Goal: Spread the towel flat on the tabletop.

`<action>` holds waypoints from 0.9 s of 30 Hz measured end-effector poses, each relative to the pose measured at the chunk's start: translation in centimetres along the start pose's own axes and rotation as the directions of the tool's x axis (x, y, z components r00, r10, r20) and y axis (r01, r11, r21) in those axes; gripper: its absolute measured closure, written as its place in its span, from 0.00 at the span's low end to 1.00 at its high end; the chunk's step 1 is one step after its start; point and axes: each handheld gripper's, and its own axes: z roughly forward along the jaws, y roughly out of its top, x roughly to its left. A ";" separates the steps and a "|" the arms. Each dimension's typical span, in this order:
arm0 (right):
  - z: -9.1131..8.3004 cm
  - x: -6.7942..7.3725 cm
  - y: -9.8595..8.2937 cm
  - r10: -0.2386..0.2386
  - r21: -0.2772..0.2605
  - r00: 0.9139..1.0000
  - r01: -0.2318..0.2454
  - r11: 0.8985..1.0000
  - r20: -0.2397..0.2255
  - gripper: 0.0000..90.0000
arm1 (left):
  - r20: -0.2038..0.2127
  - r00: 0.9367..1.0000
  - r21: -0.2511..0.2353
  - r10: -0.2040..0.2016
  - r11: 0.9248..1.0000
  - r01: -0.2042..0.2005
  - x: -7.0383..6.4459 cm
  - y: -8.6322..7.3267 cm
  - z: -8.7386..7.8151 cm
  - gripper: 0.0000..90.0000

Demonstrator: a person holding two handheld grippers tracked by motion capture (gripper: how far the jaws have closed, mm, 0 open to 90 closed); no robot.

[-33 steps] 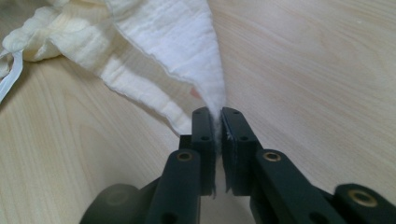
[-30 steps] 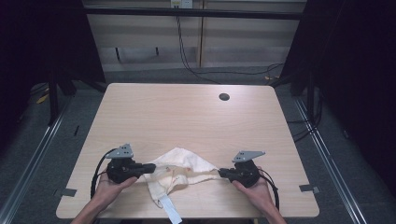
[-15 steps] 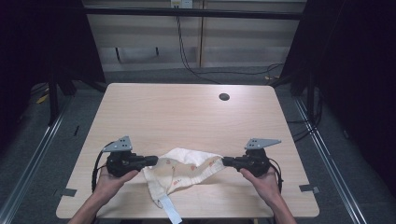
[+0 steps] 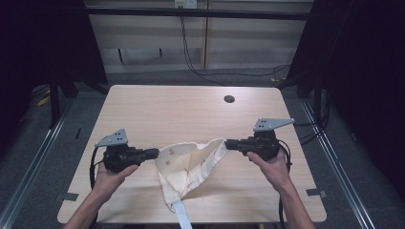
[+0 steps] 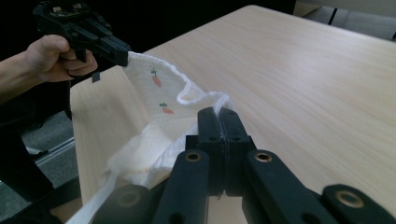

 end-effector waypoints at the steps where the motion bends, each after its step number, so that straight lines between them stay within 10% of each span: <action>1: -0.2 0.1 0.8 -0.011 -0.008 1.000 0.011 1.000 0.001 0.99 | -0.006 1.000 -0.020 0.004 1.000 -0.004 0.1 0.7 -0.5 0.98; 27: -3.5 1.6 7.5 -0.102 -0.121 0.994 0.107 0.987 0.049 0.99 | -0.068 0.997 -0.143 0.046 0.988 -0.055 0.1 5.2 -4.1 0.98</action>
